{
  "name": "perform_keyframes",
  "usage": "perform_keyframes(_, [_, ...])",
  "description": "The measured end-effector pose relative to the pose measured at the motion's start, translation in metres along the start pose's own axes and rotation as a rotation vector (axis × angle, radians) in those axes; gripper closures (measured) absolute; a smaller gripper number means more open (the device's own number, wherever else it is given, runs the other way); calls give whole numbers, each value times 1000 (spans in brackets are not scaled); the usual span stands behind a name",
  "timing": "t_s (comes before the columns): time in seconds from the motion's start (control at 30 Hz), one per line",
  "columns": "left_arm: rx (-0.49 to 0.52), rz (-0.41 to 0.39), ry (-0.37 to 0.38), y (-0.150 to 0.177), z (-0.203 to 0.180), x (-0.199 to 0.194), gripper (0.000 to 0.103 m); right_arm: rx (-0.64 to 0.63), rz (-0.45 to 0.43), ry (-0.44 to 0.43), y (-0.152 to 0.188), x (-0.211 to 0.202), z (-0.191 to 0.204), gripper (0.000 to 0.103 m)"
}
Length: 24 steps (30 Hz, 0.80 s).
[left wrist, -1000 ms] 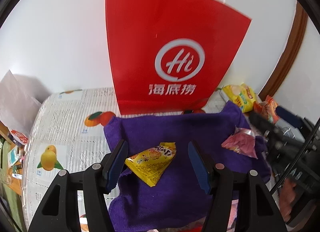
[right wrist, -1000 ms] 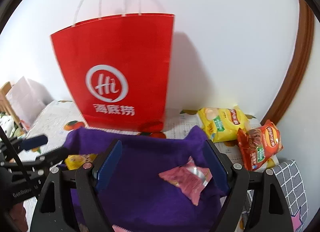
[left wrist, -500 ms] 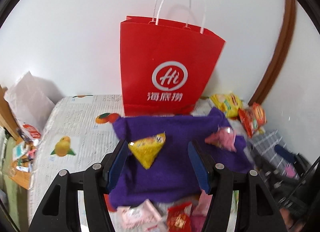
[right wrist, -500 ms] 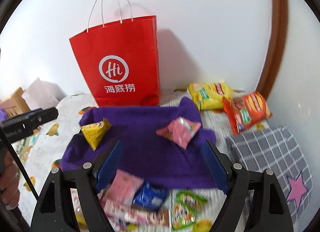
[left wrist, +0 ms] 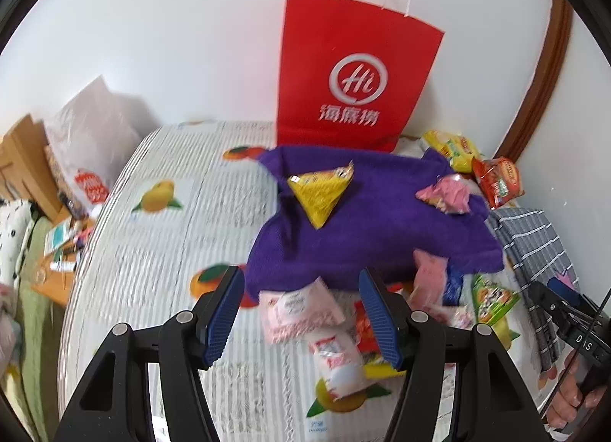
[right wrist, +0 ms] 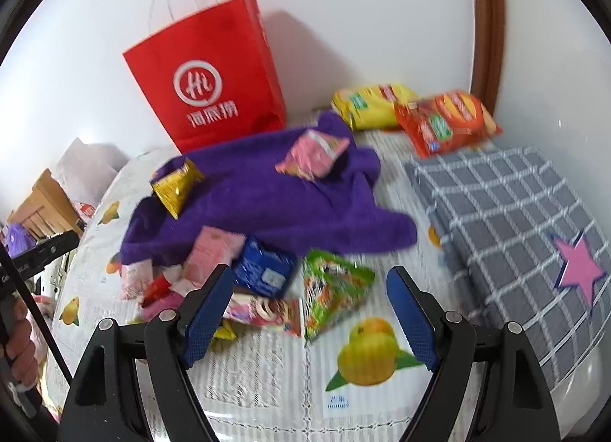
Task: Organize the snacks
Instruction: 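Grasp a white wrapper with the left tool while the right tool grasps the green snack bag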
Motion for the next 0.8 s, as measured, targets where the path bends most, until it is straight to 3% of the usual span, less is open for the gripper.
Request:
perform_keyframes(0.2, [-18, 59, -64, 20, 16, 24, 42, 28, 39, 22, 25, 30, -14, 21])
perform_keyframes(0.37, [-53, 108, -30, 28, 18, 45, 42, 36, 53, 66, 28, 51, -28, 21])
perform_keyframes(0.8, [-70, 255, 42, 49, -20, 102, 38, 77, 88, 60, 34, 78, -42, 25])
Point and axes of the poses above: each gripper's, at about its wrist camera, not at the fingertips, and x roughly the way its jaws point, z to its left, y to its underside, the point moved 8 cm from there along x, roughly the way its jaws point, and after that the axes turned 13 degrees about -y, right-handed, at the moved point
